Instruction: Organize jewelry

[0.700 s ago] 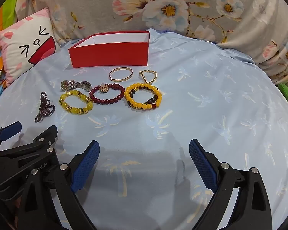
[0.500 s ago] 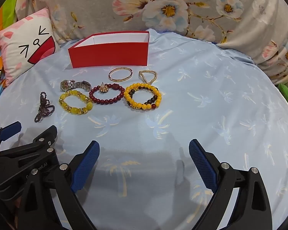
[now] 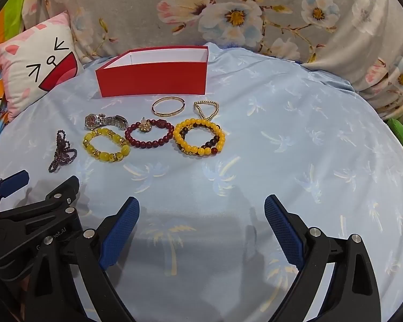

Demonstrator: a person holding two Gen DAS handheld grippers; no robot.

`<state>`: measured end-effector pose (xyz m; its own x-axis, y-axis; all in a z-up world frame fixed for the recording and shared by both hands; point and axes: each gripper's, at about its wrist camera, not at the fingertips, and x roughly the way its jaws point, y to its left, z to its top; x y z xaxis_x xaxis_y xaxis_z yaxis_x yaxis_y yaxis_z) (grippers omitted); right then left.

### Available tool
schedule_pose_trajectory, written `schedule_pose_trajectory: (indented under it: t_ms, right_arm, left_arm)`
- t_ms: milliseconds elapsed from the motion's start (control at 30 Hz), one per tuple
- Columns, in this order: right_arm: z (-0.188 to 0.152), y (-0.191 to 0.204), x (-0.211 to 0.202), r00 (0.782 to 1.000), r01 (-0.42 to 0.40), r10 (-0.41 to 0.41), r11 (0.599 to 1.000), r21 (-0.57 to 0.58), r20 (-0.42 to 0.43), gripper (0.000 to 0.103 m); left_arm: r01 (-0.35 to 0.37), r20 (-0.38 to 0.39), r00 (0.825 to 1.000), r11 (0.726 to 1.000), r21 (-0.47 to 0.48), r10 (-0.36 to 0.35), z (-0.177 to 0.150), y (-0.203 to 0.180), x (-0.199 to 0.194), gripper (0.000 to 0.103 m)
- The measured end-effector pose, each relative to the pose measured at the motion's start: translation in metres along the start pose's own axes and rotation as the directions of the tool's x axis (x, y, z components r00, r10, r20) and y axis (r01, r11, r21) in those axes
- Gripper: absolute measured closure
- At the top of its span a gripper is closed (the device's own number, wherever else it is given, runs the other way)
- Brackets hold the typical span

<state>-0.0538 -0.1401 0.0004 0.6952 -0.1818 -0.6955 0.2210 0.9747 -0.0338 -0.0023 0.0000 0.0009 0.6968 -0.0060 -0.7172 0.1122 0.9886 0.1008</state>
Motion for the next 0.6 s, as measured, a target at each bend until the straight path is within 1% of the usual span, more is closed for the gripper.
schedule_pose_trajectory:
  t_ms: [600]
  right_arm:
    - [0.0014, -0.0008, -0.0003, 1.000, -0.004, 0.004, 1.000, 0.015, 0.005, 0.013]
  left_arm:
    - [-0.007, 0.003, 1.000, 1.000, 0.013, 0.007, 0.0008, 0.0005, -0.0017, 0.017]
